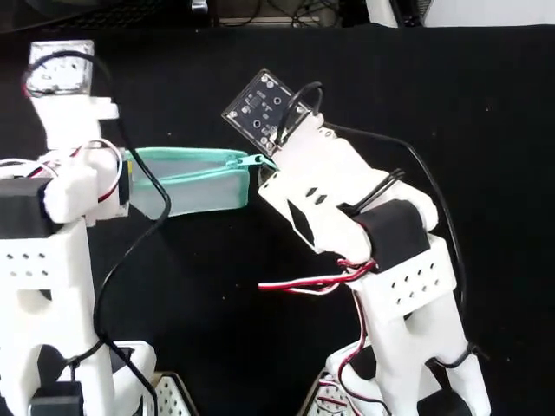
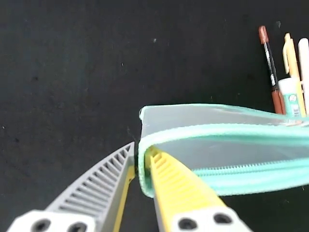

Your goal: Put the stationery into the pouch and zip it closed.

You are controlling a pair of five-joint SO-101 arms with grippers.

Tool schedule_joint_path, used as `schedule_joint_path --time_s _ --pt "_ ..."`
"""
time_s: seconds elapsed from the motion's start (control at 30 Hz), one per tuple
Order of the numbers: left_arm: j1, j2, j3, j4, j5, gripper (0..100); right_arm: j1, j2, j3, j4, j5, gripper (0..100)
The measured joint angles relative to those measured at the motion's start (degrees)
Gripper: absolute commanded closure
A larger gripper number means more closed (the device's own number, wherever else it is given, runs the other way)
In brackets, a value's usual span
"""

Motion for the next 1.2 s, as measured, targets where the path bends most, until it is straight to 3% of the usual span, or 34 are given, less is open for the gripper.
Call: schedule_joint_path --time_s 0.2,0.47,0.63,0.7,0.83,0.97,1.2 --pt "0.0 -1.1 5.3 -3.4 -0.8 97 -2.4 0.0 -0.9 5.4 0.0 77.4" --pt "-0.4 -1.5 11.1 -9.8 -1.1 97 -9.9 -2.1 -15.1 15.6 -2.2 76.7" --pt "-0.8 -1.5 13.7 -12.9 -1.3 97 -10.1 -5.9 -23.7 20.3 -6.2 76.9" --pt "-0.8 -1.5 14.0 -12.9 -1.3 97 -6.4 -6.1 -23.6 20.3 -8.6 77.2" --pt "-3.7 -1.5 14.7 -12.9 -1.5 97 5.5 -0.5 -13.1 14.3 -12.9 77.3" --pt "-6.4 -1.5 15.7 -12.9 -1.3 97 14.8 9.6 3.5 1.3 -13.7 77.3" --pt "-6.4 -1.5 16.5 -12.9 -1.3 97 16.6 30.5 12.6 -16.6 -13.9 80.5"
